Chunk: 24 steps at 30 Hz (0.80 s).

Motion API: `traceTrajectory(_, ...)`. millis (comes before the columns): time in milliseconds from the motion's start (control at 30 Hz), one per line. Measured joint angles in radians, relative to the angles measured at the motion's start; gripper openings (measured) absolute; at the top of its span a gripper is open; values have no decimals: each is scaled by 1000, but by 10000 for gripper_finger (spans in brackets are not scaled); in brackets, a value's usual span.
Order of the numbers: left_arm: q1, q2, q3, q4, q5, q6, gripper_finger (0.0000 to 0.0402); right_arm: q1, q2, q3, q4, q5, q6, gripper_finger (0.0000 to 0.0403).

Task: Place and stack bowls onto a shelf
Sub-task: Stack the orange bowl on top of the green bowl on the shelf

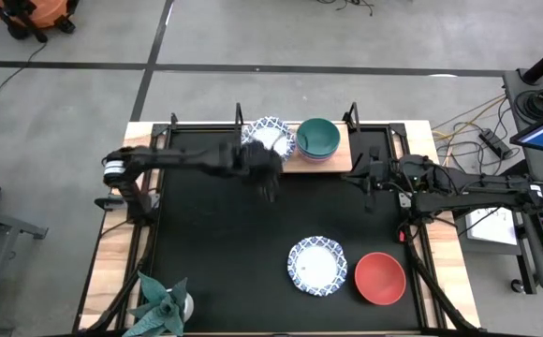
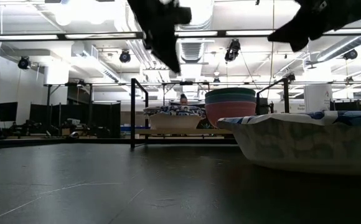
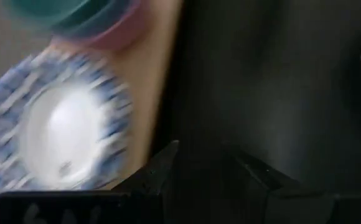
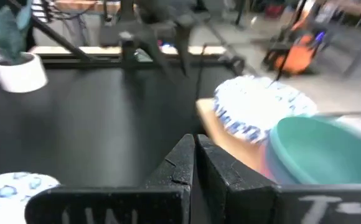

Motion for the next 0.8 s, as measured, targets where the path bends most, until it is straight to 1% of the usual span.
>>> traceTrajectory(100,-107,-45,-92,123,2,32,95,7,35,-17,1,-40,88,9)
traceTrajectory(267,-242,-131,-274,337,4,116,95,42,121,-25,11,-41,174,9)
traceTrajectory(400,-288,-225,-404,487,4,139,95,68,204,16,31,-41,196,9)
traceTrajectory(533,-295,-338,-505,551,1,130,92,98,289,92,13,-42,196,9)
traceTrajectory(633,-295,-424,-561,557,-7,107,89,121,346,169,-96,-45,209,9)
traceTrajectory(733,-295,-500,-607,558,-46,81,88,143,408,267,-276,-44,257,9)
traceTrajectory(800,-294,-543,-637,558,-52,76,88,159,451,337,-419,-45,290,9)
